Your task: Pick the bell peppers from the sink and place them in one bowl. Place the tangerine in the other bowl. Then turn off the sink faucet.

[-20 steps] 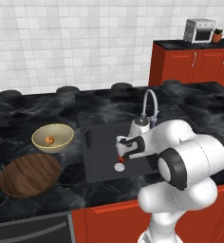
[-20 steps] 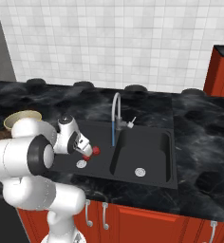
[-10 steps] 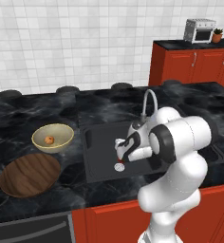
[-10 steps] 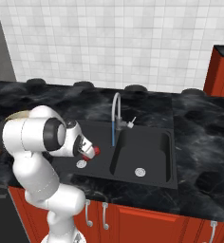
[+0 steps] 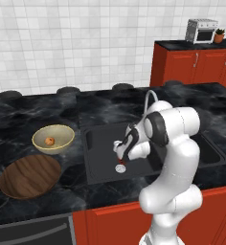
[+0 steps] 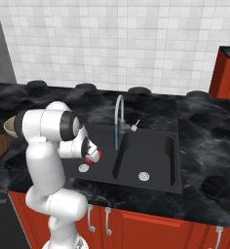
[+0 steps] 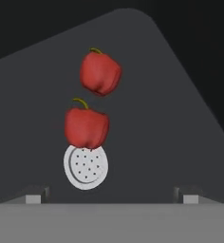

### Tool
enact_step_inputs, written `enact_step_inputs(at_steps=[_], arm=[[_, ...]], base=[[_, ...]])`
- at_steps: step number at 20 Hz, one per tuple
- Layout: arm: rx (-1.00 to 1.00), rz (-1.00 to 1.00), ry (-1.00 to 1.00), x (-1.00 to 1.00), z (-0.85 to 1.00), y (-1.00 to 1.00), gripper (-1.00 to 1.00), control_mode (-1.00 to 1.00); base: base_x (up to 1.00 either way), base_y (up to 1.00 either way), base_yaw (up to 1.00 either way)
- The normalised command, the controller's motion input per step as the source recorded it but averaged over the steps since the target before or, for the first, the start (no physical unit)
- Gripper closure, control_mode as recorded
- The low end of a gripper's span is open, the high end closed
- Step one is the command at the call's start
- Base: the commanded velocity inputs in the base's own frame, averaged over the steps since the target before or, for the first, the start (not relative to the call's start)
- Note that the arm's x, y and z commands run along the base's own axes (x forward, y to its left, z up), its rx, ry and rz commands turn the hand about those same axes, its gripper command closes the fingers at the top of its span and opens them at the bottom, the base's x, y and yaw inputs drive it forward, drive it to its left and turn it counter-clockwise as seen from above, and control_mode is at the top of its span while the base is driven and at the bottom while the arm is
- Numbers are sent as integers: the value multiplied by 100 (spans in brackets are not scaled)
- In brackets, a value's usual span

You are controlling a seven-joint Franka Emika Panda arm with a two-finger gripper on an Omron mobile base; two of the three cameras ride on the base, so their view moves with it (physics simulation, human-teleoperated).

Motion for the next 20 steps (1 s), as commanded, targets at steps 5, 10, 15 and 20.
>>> enact_step_inputs(at_steps=[5,10,15,20], arm=[[0,0,11,36,-20,7,-100,-100],[0,0,6,30,-24,4,-100,-100],[0,0,2,17,-32,0,-100,-100],[0,0,0,5,-28,0,-100,-100]], base=[[0,0,0],[0,0,0],[0,0,0],[0,0,0]])
